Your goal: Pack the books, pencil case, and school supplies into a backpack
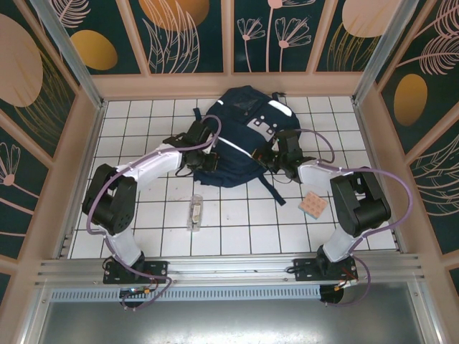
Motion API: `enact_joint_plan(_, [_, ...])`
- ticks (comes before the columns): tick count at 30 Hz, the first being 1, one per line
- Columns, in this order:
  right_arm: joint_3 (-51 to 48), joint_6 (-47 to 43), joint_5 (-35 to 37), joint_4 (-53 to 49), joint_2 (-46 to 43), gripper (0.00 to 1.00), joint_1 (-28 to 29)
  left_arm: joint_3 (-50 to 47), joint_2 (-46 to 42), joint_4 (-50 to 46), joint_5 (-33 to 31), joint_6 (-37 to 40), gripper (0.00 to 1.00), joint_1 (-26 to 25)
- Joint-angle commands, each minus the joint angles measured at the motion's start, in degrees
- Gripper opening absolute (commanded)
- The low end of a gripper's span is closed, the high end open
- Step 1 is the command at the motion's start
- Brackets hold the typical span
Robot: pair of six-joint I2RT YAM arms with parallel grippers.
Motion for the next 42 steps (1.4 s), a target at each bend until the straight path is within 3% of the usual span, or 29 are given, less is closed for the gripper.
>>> enact_joint_plan(1, [3.7,-5.5,8.3,-2.6,-1.7,0.0,-2.9,-0.9,1.3,-8.6,-5.2,1.4,0.0,2.3])
enact_joint_plan(13, [19.5,-8.9,10.8,-7.0,8.1,0.02,-7.5,-1.9,-0.3,4.7,13.6,-11.5,0.0,-8.0])
enact_joint_plan(19, [21.8,-8.3,11.5,-10.5,7.0,0.43,-7.7,5.1,6.1,8.0,16.0,-13.0,0.0,-9.7])
enact_joint_plan(23, [17.2,-7.0,12.0,-11.8,1.7,0.54,-7.7,9.9,9.5,10.8,16.6,-14.8,0.0,-9.7])
enact_joint_plan(32, [5.3,-1.0,4.6,-9.7,-7.7,0.59,-7.6,15.5,11.3,15.7,19.4,-17.7,0.0,-10.4])
enact_joint_plan(39, [-0.3,8.2,-2.3,3.2,-3.1,0.6,-6.2,14.4,11.2,16.8,20.3,-18.9,0.0,-12.4])
enact_joint_plan(42, [0.0,10.2,-2.7,7.3,0.1,0.56,-5.4,13.4,11.1,16.2,20.4,-18.8,0.0,-12.7])
